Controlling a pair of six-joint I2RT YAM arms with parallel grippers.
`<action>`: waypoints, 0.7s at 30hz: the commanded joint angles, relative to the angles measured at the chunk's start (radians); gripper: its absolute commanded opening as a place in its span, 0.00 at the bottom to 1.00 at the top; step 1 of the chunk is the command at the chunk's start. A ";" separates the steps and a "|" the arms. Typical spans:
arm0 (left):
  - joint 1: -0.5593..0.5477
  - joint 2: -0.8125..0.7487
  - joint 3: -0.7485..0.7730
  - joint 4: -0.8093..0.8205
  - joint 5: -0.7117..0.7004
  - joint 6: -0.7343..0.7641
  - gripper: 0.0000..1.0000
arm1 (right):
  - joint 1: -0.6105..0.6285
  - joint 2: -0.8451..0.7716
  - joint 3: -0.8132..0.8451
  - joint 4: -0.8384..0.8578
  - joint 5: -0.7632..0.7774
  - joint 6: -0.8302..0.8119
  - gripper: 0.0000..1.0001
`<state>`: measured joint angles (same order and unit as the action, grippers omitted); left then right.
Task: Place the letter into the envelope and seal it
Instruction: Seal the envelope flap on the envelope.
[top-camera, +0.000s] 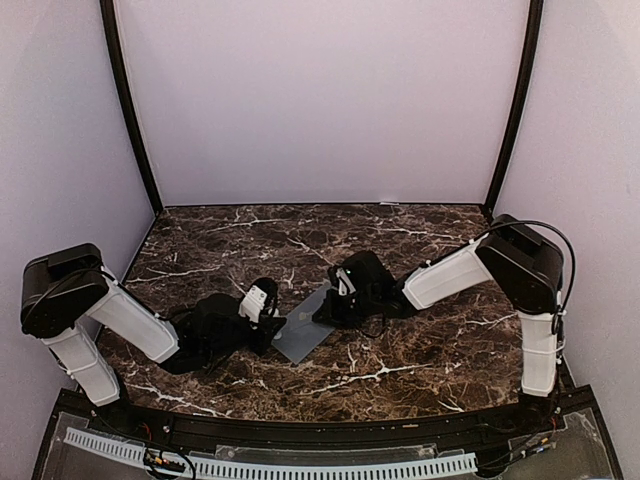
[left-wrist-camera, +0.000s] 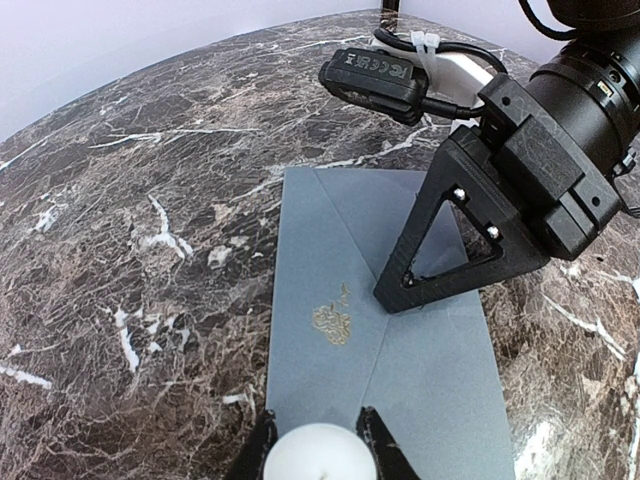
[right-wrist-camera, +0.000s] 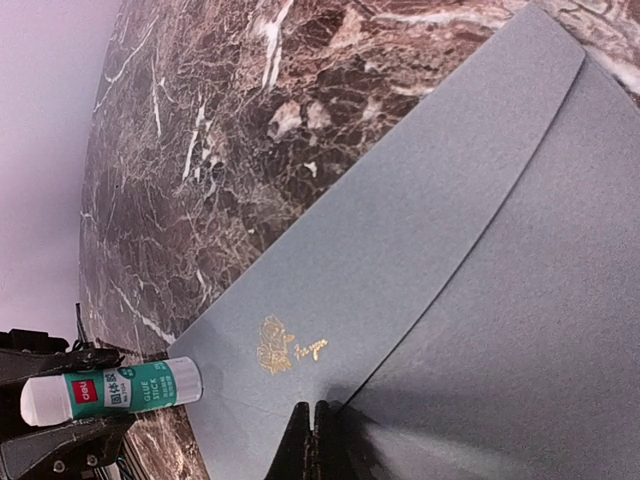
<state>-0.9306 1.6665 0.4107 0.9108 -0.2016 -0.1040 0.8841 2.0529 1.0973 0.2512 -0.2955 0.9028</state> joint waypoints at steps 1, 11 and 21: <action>-0.005 0.011 0.009 -0.057 -0.007 0.013 0.00 | 0.013 0.003 -0.016 -0.035 0.009 -0.013 0.00; -0.006 -0.006 0.016 -0.065 -0.005 0.015 0.00 | 0.013 0.020 -0.014 -0.038 0.022 -0.023 0.00; -0.006 -0.283 0.176 -0.335 -0.068 -0.014 0.01 | -0.006 -0.251 0.046 -0.140 0.082 -0.175 0.16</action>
<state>-0.9306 1.5402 0.4946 0.7143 -0.2222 -0.1051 0.8837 1.9499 1.0977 0.1501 -0.2707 0.8165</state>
